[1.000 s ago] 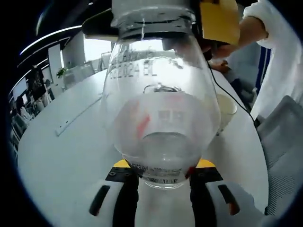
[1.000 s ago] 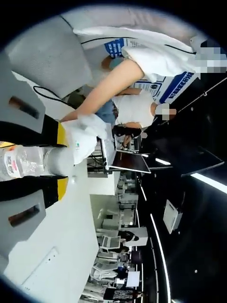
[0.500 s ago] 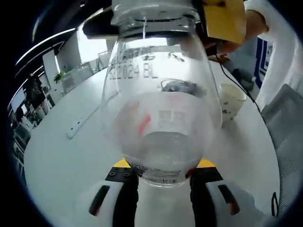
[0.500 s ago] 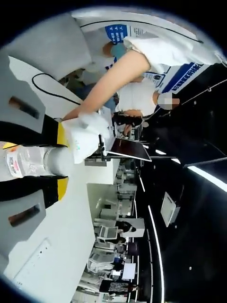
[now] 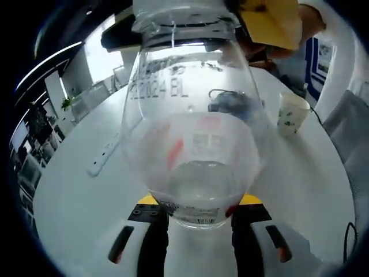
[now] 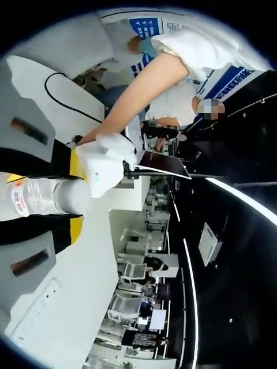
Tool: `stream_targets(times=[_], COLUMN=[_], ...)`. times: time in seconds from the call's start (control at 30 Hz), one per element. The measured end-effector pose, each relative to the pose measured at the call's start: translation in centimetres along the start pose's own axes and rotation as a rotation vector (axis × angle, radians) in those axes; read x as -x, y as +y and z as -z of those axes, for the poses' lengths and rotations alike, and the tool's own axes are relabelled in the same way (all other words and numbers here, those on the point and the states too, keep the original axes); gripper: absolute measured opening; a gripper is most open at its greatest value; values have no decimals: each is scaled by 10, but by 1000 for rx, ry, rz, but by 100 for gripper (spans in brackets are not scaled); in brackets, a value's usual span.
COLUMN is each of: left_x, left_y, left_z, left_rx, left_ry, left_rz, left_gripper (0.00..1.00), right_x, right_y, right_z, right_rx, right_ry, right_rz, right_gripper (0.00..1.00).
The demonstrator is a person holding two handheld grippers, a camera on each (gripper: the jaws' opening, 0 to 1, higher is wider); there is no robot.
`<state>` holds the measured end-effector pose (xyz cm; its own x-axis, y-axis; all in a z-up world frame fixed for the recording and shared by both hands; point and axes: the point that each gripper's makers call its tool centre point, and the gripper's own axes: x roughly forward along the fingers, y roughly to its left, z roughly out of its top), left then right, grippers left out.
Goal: Arrange the tabletop items into an orderly group along one side of the table until the central work area is clear of visible clutter.
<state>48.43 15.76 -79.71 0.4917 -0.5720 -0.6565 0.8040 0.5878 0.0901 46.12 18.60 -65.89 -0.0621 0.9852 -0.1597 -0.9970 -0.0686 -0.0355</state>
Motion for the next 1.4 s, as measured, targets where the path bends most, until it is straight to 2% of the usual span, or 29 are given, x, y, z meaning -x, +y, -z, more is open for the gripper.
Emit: stream_targets(times=[0.43,0.87,1.2,1.4], left_x=[-7,-7,-8,-5], left_y=[6,9,12,14], left_z=[12,6,5,5], left_rx=[-12,25,22,60], left_ry=[2,-81,-81,-82], left_rz=[26,33,40,30], left_gripper=[39,39,39,43], right_x=[-10,-11,-12,-14], right_y=[-12,-15,-17,-17], right_z=[14,9,9,9], right_rx=[-26,-53,-58,-64], right_ry=[31,28,28,30], right_rz=[34,50,49,41], right_gripper=[19,19,19,20])
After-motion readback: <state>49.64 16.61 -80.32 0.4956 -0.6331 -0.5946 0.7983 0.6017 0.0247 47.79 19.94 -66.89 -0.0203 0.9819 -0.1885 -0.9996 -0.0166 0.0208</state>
